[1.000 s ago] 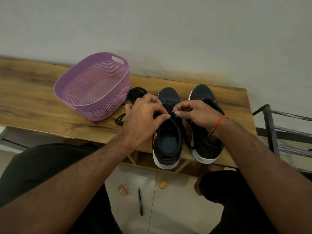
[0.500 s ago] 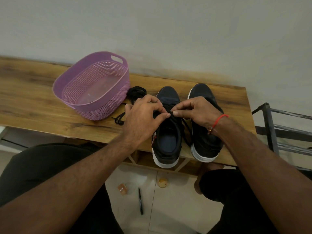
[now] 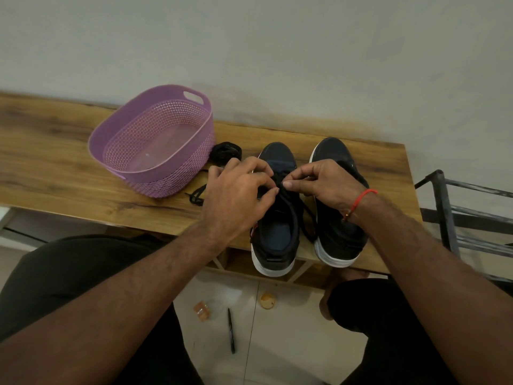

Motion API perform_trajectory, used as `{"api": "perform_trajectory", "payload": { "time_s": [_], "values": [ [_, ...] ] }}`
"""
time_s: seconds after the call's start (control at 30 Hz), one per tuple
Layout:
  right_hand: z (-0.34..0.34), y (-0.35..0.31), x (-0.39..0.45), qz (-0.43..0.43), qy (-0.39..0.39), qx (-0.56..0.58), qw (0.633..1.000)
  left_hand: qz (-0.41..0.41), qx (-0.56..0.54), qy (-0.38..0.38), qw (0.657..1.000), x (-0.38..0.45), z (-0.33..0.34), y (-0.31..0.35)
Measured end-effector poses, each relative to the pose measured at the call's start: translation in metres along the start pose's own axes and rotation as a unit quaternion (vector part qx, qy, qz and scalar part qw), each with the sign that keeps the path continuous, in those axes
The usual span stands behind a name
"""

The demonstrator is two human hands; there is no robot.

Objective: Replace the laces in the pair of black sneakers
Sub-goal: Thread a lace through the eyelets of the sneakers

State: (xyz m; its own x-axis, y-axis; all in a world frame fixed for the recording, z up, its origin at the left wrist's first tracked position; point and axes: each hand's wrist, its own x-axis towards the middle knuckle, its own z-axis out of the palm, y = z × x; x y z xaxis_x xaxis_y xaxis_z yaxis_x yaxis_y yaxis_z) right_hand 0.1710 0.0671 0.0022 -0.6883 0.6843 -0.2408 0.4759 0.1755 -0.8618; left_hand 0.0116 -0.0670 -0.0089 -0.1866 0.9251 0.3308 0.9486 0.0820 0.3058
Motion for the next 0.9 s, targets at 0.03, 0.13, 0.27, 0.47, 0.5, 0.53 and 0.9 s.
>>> {"api": "perform_trajectory", "payload": {
  "time_s": [0.03,0.13,0.27,0.47,0.5,0.53,0.9],
  "values": [
    [0.000,0.000,0.000,-0.003,-0.003,0.001,1.000,0.009,0.009,0.006,1.000,0.000,0.000,0.000],
    [-0.001,-0.002,0.000,-0.011,-0.005,-0.007,1.000,0.005,-0.001,0.017,1.000,0.006,-0.004,-0.005],
    [-0.001,0.000,0.000,-0.010,0.003,-0.025,1.000,-0.119,-0.286,0.045,0.950,0.018,-0.017,-0.009],
    [0.000,-0.004,-0.002,-0.017,0.009,-0.029,0.999,-0.262,-0.689,0.049,0.674,0.033,-0.043,-0.004],
    [-0.001,-0.004,-0.002,-0.016,0.009,-0.031,0.999,-0.262,-0.716,0.053,0.645,0.035,-0.046,-0.005],
    [-0.001,-0.004,-0.003,-0.014,0.007,-0.032,0.999,-0.265,-0.732,0.058,0.625,0.036,-0.049,-0.006],
    [0.001,-0.001,0.000,-0.016,0.003,-0.031,0.999,-0.342,-0.633,-0.272,0.639,0.032,-0.060,-0.030]
  ]
}}
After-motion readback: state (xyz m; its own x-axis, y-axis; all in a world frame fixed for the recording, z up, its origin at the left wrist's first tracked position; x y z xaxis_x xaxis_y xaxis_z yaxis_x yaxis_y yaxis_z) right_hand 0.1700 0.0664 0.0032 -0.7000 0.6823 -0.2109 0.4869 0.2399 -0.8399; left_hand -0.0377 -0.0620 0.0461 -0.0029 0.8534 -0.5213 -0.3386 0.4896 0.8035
